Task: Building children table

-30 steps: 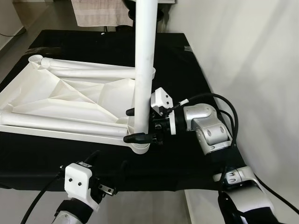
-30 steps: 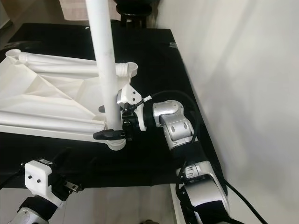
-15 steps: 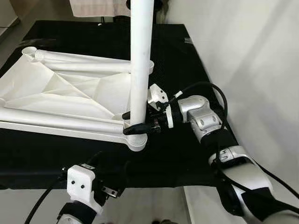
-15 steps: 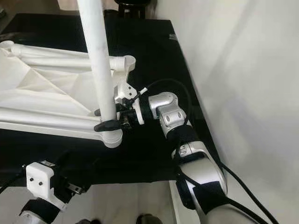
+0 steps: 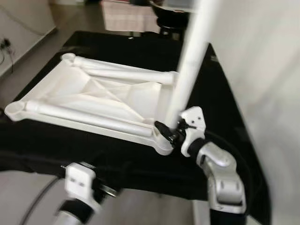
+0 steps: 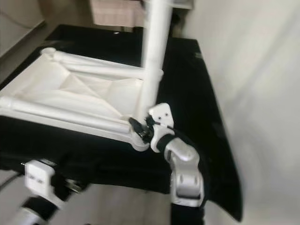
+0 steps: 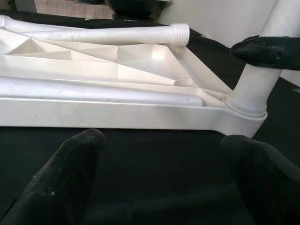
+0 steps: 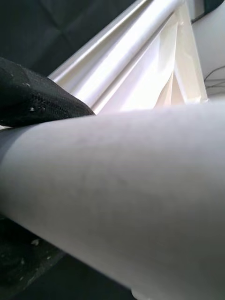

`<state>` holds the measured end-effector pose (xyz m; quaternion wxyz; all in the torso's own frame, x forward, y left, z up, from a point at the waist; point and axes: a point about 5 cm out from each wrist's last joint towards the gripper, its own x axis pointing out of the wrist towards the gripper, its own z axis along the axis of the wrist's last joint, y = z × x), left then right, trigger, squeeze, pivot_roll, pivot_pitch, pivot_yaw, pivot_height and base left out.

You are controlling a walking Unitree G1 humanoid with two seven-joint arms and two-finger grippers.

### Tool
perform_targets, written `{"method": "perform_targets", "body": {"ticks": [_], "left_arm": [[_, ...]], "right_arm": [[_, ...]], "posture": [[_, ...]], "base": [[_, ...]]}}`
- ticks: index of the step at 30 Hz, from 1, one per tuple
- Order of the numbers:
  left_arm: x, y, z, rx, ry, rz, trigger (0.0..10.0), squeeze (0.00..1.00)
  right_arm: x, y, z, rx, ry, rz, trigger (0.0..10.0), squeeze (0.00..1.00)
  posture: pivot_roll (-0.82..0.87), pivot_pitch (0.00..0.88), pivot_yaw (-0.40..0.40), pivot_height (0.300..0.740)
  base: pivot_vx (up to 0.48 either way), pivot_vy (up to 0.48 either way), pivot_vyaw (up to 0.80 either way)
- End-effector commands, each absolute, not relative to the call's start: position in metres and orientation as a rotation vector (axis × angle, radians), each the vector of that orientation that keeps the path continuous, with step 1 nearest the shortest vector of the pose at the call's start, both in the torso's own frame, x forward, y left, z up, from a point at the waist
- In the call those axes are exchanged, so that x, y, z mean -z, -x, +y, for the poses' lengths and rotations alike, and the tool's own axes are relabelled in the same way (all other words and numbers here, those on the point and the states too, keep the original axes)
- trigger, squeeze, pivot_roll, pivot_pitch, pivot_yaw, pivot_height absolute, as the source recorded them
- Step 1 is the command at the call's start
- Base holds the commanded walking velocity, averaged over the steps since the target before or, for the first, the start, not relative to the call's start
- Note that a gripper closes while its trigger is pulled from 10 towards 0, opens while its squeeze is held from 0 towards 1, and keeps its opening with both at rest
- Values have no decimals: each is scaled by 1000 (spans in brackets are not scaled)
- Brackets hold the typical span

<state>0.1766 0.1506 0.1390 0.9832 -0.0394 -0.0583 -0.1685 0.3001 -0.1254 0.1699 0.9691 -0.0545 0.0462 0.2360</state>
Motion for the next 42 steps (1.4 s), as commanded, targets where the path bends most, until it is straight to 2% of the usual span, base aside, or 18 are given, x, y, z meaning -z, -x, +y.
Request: {"method": "perform_targets", "body": {"ticks": [1,3,8,9,10,12,13,17,18,19,20,21,22,29,36,37,38,42], "left_arm": [[-136,-176,150,361,83,-101,10000,0],[-135,-178,152,344,74,-104,10000,0],[-135,-178,155,315,66,-110,10000,0],[-135,-179,155,312,65,-112,10000,0],[-135,-179,155,311,65,-114,10000,0],[-135,-179,155,312,66,-116,10000,0],[-136,-179,155,314,66,-118,10000,0],[-136,-178,153,323,70,-118,10000,0],[-136,-178,153,323,70,-118,10000,0],[-136,-178,152,326,72,-117,10000,0],[-137,-177,151,329,74,-117,10000,0],[-137,-177,151,329,74,-117,10000,0],[-137,-175,150,331,76,-116,10000,0],[-140,-167,146,332,81,-110,10000,0],[-141,-159,144,332,85,-97,10000,0],[-141,-158,143,334,86,-94,10000,0],[-141,-157,143,335,87,-92,10000,0],[-141,-157,143,337,88,-87,10000,0]], "right_arm": [[-137,-300,-165,-256,158,259,0,0],[-151,-322,-170,-196,160,203,0,0],[-163,-326,-159,-182,169,203,0,0],[-164,-324,-149,-227,165,210,10000,0],[-166,-322,-139,-289,163,213,10000,153],[-168,-321,-129,-357,161,213,10000,153],[-172,-324,-124,-407,151,196,10000,1000],[-195,-335,-100,-747,132,63,10000,1000],[-195,-335,-100,-747,132,63,10000,1000],[-203,-336,-93,-892,148,16,10000,1000],[-207,-337,-91,-993,154,9,10000,235],[-207,-337,-91,-993,154,9,10000,235],[-210,-340,-90,-1087,198,-5,10000,0],[-208,-350,-83,-1346,312,73,10000,0],[-213,-357,-72,-1490,275,88,10000,0],[-213,-357,-72,-1519,275,95,3098,0],[-213,-358,-73,-1544,269,106,0,0],[-215,-359,-76,-1605,264,122,0,0]], "posture": [[-81,121,-72,740],[-67,110,-72,740],[-52,106,-76,740],[-47,107,-81,740],[-45,108,-85,740],[-45,109,-85,740],[-44,113,-82,740],[-33,123,-84,740],[-33,123,-84,740],[-31,128,-83,740],[-26,133,-83,740],[-26,133,-83,740],[-17,140,-86,740],[20,174,-93,740],[40,196,-88,740],[46,202,-84,740],[46,202,-84,740],[43,199,-81,740]], "base": [[0,0,0],[0,0,0],[0,0,0],[0,0,0],[0,0,0],[0,0,0],[0,0,0],[0,0,0],[0,0,0],[0,0,0],[0,0,0],[0,0,0],[0,0,0],[0,0,0],[0,0,0],[0,0,0],[0,0,0],[0,0,0]]}}
